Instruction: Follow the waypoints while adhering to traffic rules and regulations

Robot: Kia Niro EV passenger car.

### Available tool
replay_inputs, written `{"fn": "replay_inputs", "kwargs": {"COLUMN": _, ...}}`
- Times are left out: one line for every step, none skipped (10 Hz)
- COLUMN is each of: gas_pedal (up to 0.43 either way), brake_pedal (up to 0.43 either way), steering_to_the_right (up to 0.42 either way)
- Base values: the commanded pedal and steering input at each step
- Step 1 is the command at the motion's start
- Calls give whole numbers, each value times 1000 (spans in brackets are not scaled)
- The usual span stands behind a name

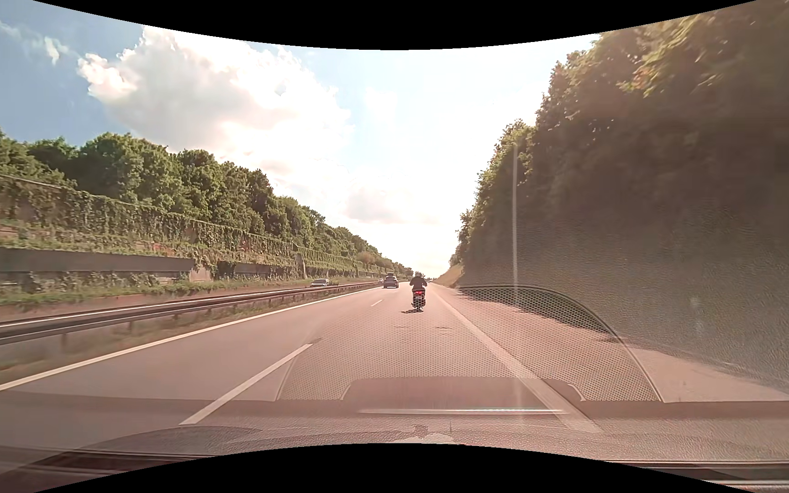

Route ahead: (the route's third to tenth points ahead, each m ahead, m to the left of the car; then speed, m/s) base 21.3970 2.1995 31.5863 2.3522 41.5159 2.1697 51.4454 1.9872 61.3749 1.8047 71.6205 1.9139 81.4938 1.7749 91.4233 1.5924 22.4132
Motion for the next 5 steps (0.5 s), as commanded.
{"fn": "replay_inputs", "kwargs": {"gas_pedal": 268, "brake_pedal": 12, "steering_to_the_right": 0}}
{"fn": "replay_inputs", "kwargs": {"gas_pedal": 268, "brake_pedal": 12, "steering_to_the_right": 1}}
{"fn": "replay_inputs", "kwargs": {"gas_pedal": 268, "brake_pedal": 12, "steering_to_the_right": 1}}
{"fn": "replay_inputs", "kwargs": {"gas_pedal": 268, "brake_pedal": 12, "steering_to_the_right": 1}}
{"fn": "replay_inputs", "kwargs": {"gas_pedal": 268, "brake_pedal": 12, "steering_to_the_right": 0}}
